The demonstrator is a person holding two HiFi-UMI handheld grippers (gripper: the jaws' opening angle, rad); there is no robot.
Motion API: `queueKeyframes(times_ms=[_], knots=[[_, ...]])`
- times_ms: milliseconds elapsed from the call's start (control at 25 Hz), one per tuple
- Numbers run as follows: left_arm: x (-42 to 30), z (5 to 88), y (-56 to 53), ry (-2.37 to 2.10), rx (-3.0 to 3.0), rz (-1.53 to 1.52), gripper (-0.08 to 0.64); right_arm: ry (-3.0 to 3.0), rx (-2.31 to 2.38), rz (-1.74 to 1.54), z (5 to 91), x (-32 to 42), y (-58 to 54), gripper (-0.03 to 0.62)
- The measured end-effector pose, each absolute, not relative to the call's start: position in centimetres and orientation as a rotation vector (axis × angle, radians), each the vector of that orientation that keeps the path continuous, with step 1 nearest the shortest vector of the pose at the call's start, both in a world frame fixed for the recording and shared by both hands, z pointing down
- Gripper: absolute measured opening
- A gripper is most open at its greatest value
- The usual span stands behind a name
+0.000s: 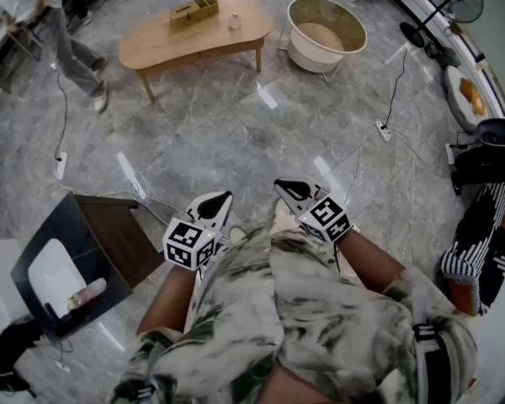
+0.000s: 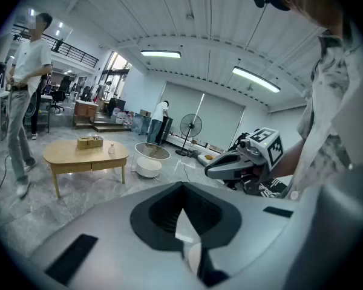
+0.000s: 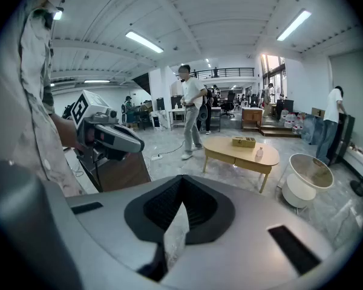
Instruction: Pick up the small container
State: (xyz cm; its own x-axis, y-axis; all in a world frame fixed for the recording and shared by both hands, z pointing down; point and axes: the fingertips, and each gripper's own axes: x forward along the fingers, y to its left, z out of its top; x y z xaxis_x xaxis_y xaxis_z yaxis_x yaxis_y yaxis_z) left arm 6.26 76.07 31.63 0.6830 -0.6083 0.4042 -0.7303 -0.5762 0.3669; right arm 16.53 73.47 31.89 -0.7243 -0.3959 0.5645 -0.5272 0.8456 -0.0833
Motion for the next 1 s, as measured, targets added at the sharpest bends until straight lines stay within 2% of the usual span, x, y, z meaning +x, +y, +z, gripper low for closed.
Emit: queueKeyframes(times_ms=[600,800,1000], knots=[[9.6,31.5,65.3,-1.056,2.364,0.364,0.021,-2.567,0.68,0.333,31.5,19.7,60.2,0.024],[12.2,31.3,60.2,-1.068,2.347,0.387,0.021,-2.601,0.731,0.317,30.9,22.5,53.6,0.147],[15.0,31.3,55.8,-1.069,2.348,0.411,0.021,-2.623,0.767,0.294,31.0,25.1,48.3,0.187]])
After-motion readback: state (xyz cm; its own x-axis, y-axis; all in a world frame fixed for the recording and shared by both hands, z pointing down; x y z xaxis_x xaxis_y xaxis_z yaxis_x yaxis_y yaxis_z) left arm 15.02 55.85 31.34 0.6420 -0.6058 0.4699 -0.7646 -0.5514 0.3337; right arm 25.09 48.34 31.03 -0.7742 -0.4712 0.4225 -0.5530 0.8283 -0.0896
